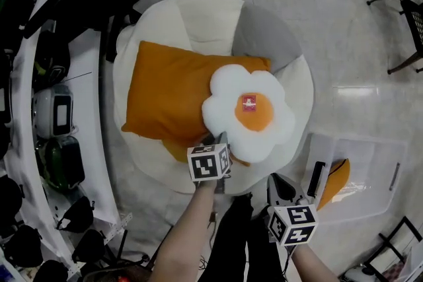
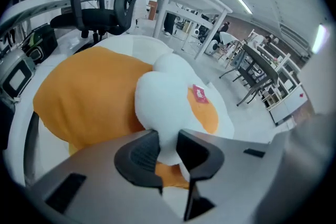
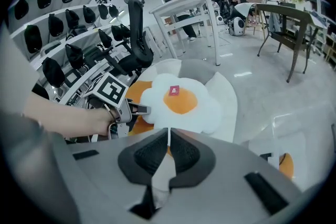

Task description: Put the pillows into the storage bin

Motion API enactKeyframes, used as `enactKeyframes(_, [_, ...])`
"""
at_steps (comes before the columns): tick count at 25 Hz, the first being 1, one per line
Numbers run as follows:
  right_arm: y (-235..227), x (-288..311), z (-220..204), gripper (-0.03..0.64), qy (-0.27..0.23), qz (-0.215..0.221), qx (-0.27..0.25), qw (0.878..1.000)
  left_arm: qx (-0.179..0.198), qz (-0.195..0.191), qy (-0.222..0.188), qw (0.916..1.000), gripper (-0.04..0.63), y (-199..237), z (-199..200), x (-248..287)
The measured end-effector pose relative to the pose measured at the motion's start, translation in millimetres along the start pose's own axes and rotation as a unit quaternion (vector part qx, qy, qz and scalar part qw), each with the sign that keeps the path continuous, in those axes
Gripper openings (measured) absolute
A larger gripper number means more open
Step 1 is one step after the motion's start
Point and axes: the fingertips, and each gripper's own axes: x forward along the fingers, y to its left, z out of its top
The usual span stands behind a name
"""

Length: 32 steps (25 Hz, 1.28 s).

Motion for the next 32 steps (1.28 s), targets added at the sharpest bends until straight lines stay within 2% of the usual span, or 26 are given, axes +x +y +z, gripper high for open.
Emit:
enactKeyframes(5, [-4, -21, 2, 0.012, -0.014, -0.007, 0.011, 1.0, 0.01, 0.003, -0.007, 0.9999, 0.061, -21, 3, -19])
enactKeyframes(9, [-15, -46, 0, 0.012, -0.032, -0.02, 0.03, 0.999, 0.046, -0.005, -0.022, 0.9987, 0.052, -52, 6, -41])
enactKeyframes(20, [-65, -121, -32, 0.012, -0.074, -0.06, 0.09, 0.991, 0.104, -0.031, -0.054, 0.9926, 0.038, -145, 1, -85])
enactKeyframes(25, [-95, -160, -57, 0.012, -0.083, -0.085, 0.12, 0.986, 0.152, -0.04, -0.072, 0.985, 0.031, -197, 1, -102])
enactKeyframes(32, [-127, -206, -89, 0.012, -0.107, -0.112, 0.156, 0.976, 0.234, -0.063, -0.084, 0.9667, 0.026, -277, -10, -117])
